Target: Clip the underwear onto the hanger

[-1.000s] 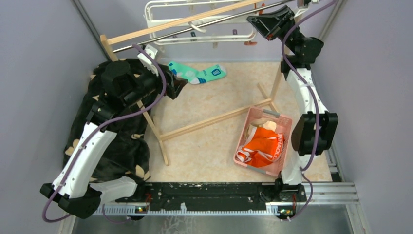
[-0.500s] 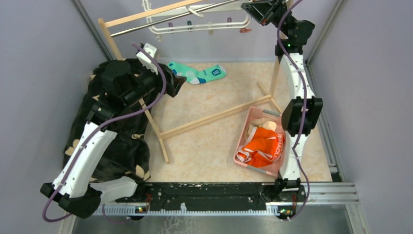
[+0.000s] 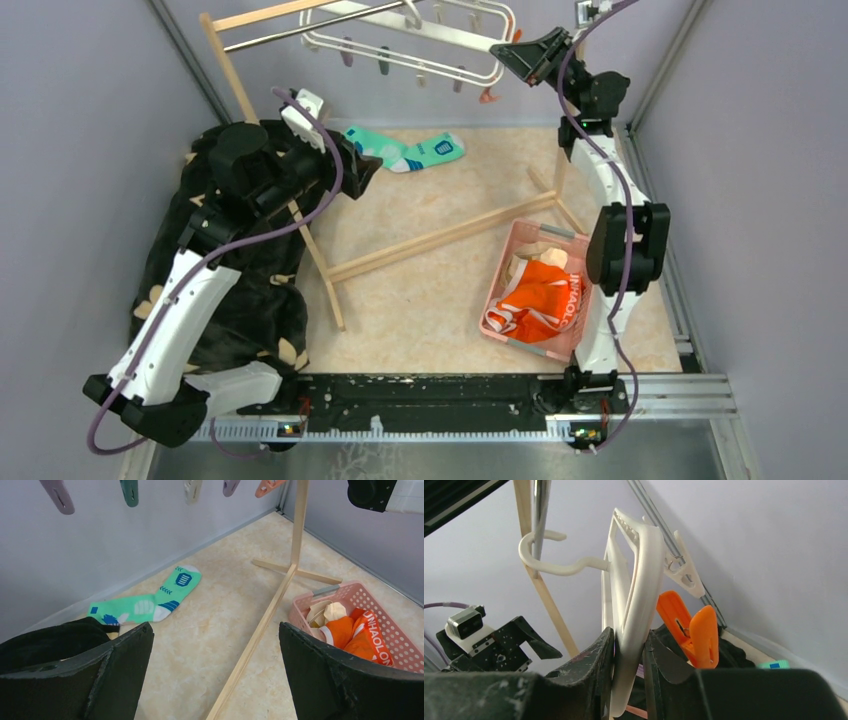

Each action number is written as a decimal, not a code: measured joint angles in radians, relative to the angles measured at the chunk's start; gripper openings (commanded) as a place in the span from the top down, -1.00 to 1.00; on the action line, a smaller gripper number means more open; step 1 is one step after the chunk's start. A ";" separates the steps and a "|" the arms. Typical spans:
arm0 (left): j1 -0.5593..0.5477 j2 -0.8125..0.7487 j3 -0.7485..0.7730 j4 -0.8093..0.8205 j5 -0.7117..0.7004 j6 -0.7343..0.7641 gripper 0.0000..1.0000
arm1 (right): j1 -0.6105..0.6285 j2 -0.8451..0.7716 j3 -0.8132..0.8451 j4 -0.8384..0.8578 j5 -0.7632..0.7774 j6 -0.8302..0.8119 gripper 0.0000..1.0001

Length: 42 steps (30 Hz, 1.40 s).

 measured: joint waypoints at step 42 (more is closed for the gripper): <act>0.002 -0.073 -0.131 0.008 0.065 0.006 -1.00 | -0.027 -0.912 -0.533 -1.073 0.538 -0.742 -0.40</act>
